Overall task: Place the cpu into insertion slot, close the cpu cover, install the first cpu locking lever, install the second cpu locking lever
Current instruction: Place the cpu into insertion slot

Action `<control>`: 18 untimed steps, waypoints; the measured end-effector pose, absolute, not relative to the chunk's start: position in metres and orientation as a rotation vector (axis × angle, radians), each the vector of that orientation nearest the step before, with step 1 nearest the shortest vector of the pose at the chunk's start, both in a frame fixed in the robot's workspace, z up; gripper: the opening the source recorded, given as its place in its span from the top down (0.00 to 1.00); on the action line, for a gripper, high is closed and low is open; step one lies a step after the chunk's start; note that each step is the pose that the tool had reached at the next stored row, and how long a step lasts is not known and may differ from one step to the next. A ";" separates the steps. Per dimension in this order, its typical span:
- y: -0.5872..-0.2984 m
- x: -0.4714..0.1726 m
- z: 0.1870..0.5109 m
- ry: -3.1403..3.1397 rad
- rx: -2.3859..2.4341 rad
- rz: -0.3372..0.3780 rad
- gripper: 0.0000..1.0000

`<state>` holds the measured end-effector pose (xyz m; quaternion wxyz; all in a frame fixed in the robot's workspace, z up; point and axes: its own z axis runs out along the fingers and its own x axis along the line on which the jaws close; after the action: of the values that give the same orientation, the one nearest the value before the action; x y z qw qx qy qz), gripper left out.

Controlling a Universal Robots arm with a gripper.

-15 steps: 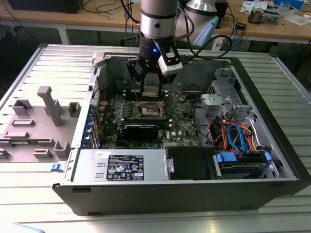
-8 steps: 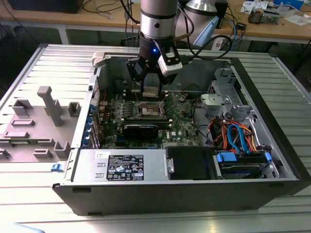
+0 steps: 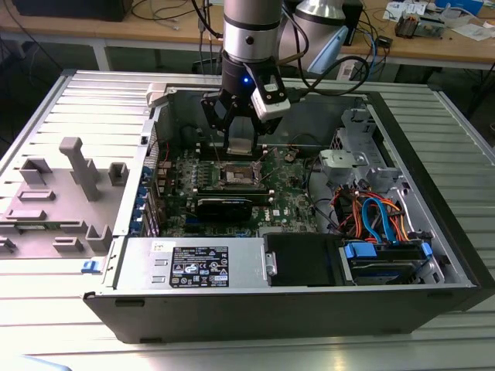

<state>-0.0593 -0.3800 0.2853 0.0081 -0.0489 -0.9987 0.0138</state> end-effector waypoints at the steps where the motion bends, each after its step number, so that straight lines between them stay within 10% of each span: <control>1: -0.380 -0.059 0.285 -3.121 -0.153 0.044 0.45; 18: -0.380 -0.059 0.285 -3.120 -0.170 0.046 0.45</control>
<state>-0.0593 -0.3801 0.2847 0.0081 -0.0543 -0.9984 0.0148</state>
